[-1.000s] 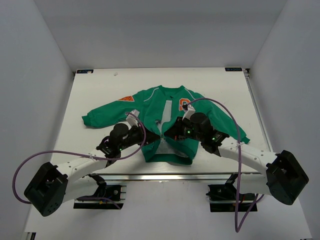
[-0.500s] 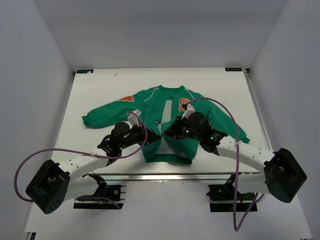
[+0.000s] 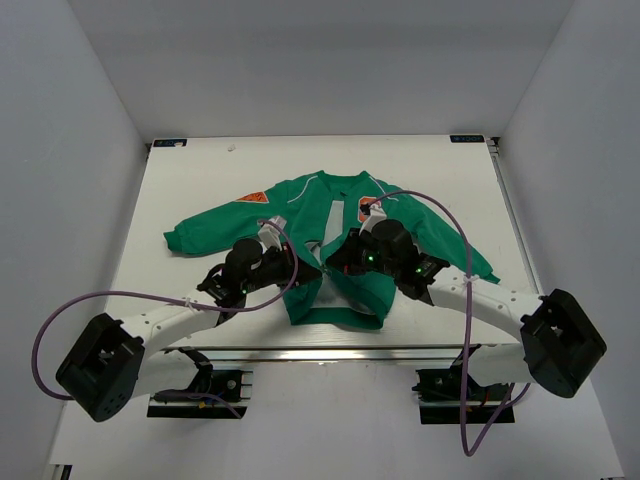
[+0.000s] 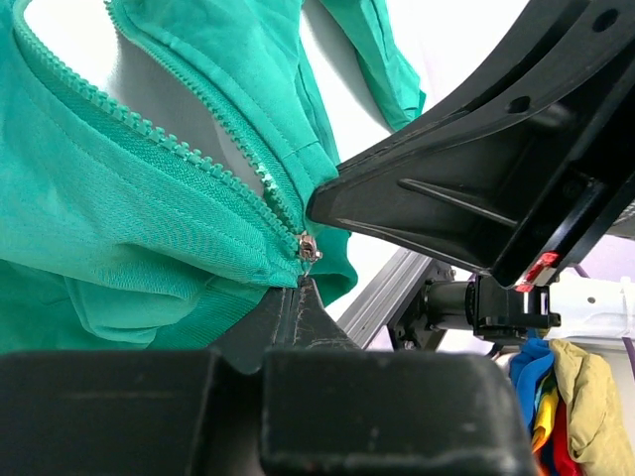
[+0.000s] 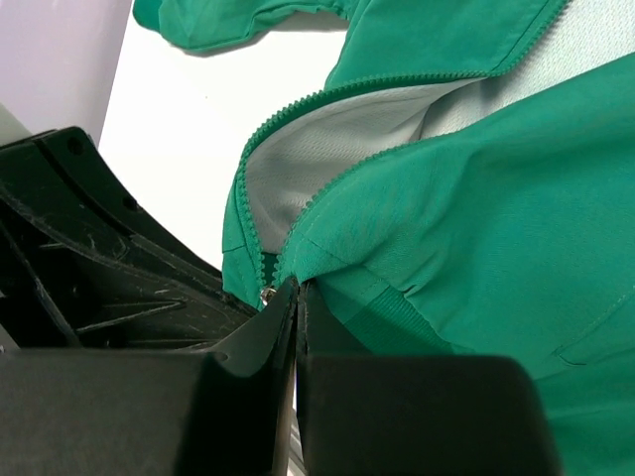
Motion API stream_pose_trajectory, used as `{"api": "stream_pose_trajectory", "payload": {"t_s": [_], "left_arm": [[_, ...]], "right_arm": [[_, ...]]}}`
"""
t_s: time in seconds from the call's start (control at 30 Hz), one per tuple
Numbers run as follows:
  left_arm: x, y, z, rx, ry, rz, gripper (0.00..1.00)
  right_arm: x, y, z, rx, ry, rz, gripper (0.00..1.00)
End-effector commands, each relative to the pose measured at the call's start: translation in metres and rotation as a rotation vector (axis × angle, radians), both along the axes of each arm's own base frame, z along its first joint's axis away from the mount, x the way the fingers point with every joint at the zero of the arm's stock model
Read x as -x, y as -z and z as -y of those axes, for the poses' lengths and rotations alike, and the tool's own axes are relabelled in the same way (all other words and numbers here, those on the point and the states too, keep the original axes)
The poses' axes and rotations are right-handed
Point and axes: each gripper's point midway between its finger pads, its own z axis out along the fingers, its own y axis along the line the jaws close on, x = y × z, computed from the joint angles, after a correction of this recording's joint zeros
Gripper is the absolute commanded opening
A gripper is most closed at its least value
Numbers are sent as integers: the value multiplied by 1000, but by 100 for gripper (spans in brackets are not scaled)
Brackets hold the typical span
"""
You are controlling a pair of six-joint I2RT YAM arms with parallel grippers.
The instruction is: Zip up the jacket
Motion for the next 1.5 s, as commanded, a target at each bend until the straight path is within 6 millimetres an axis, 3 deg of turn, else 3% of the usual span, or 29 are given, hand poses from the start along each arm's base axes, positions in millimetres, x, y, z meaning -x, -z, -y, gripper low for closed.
{"api": "stream_pose_trajectory", "payload": {"t_s": [0.0, 0.13, 0.2, 0.23, 0.37, 0.43, 0.47, 0.5, 0.6, 0.7, 0.83, 1.1, 1.47], "left_arm": [[21, 3, 4, -15, 94, -37, 0], [15, 3, 5, 3, 56, -57, 0], [7, 5, 4, 6, 13, -64, 0], [5, 5, 5, 18, -3, -76, 0], [-2, -4, 8, 61, -20, -51, 0], [-3, -8, 10, 66, -15, -43, 0], [-2, -9, 10, 65, -13, -44, 0], [-3, -9, 10, 65, -16, -43, 0], [-2, -13, 11, 69, -6, -29, 0], [-1, -15, 11, 76, -2, -27, 0], [2, -18, 10, 87, 4, -27, 0], [5, -23, 6, 99, -3, -9, 0], [7, -22, 6, 112, -3, -11, 0]], "right_arm": [[-24, -58, -12, -105, 11, 145, 0], [-3, -47, -11, -97, -85, 131, 0], [5, -37, -6, -84, -98, 108, 7], [11, -38, -6, -93, -115, 97, 23], [24, -31, 0, -107, -125, 57, 65], [30, -32, 6, -116, -125, 60, 74], [32, -32, 8, -121, -119, 55, 85], [35, -27, 11, -117, -118, 47, 89], [45, -29, 19, -141, -105, 30, 89], [63, -13, 23, -173, -142, -6, 89], [73, -11, 13, -202, -208, 2, 88], [50, 2, 3, -157, -175, 54, 74], [38, -8, -11, -193, -184, 90, 62]]}}
